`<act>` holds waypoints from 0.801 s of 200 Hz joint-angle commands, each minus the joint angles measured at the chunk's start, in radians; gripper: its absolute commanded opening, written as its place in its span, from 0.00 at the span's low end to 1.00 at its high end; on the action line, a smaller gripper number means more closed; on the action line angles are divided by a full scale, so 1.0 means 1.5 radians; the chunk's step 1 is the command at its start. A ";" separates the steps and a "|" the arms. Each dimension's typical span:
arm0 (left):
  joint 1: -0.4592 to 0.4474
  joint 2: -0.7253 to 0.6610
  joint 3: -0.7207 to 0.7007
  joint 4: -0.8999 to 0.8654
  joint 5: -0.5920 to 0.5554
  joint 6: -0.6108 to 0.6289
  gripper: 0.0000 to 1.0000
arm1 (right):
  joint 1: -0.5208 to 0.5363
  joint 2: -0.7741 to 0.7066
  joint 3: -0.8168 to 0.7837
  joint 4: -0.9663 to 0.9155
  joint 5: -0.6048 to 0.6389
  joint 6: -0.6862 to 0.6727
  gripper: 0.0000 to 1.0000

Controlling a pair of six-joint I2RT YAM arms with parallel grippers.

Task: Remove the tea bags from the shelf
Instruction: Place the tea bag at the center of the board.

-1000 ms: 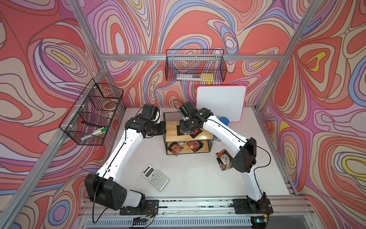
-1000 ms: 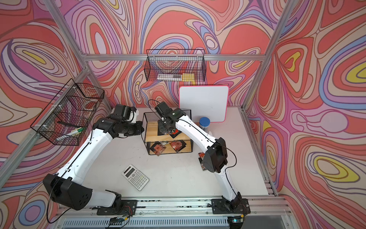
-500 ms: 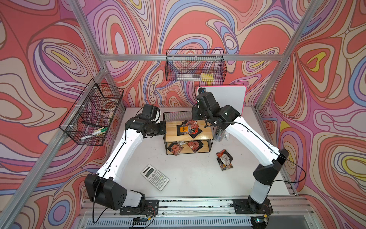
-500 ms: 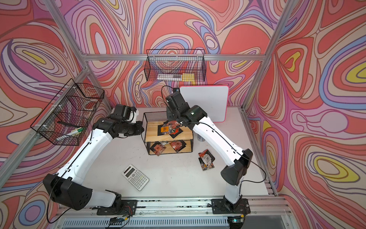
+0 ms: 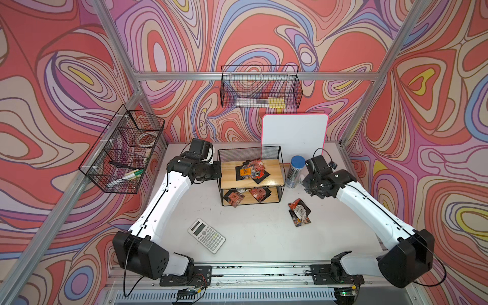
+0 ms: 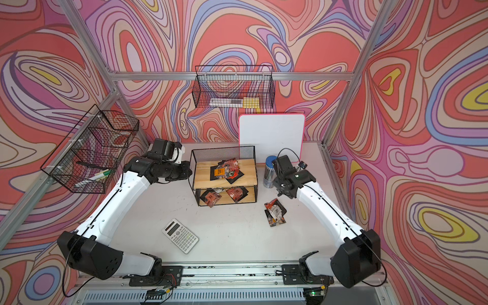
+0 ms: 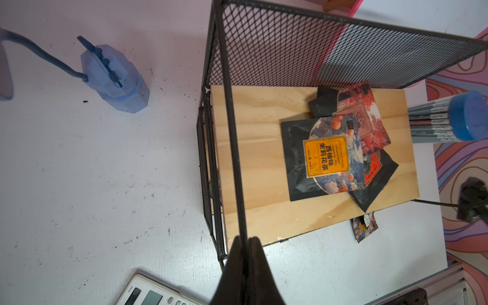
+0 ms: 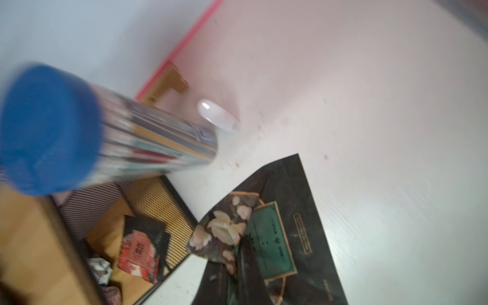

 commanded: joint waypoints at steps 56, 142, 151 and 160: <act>0.000 0.005 0.012 -0.014 -0.009 0.008 0.00 | -0.014 -0.047 -0.237 0.133 -0.198 0.223 0.00; 0.000 0.007 0.014 -0.013 -0.009 0.008 0.00 | -0.015 0.025 -0.245 0.198 -0.226 0.209 0.17; 0.000 0.008 0.015 -0.014 -0.010 0.008 0.00 | -0.014 0.028 -0.240 0.193 -0.226 0.205 0.23; 0.000 0.008 0.015 -0.014 -0.010 0.008 0.00 | -0.014 0.026 -0.235 0.186 -0.222 0.201 0.26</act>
